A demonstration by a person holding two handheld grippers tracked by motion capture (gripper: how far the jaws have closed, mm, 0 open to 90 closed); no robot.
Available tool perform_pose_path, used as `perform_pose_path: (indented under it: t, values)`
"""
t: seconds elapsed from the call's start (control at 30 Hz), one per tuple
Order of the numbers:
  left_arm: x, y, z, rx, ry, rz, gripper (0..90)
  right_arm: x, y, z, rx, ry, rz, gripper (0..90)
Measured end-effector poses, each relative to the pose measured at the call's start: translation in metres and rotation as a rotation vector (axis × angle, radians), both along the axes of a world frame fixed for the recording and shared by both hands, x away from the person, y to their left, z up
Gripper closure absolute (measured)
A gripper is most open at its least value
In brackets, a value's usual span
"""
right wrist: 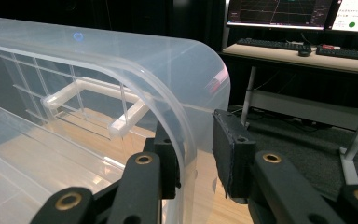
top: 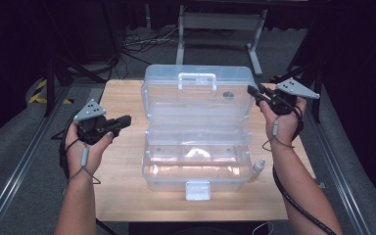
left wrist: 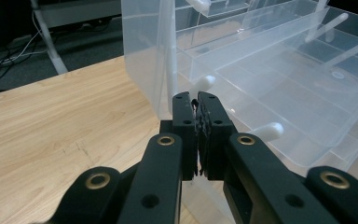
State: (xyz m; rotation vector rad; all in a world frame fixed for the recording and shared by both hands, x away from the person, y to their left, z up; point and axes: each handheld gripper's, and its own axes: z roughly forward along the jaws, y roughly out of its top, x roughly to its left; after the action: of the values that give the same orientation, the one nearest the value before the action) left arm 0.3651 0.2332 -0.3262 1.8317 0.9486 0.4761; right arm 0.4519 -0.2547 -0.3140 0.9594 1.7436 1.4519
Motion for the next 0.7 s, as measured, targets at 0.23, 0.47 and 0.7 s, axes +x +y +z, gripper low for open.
perform_pose_path:
  t: [0.23, 0.47, 0.7]
  values:
    - [0.002, 0.004, -0.004, 0.001, 0.014, 0.01, 86.2, 0.01, -0.002, 0.003, -0.016, 0.006, -0.004, 77.9]
    - [0.007, 0.006, -0.01, 0.0, 0.033, 0.009, 85.8, 0.018, -0.001, 0.002, -0.013, 0.009, -0.013, 79.0]
    - [0.008, 0.008, -0.012, 0.0, 0.041, 0.019, 85.7, 0.025, 0.0, 0.001, -0.013, 0.008, -0.019, 80.0]
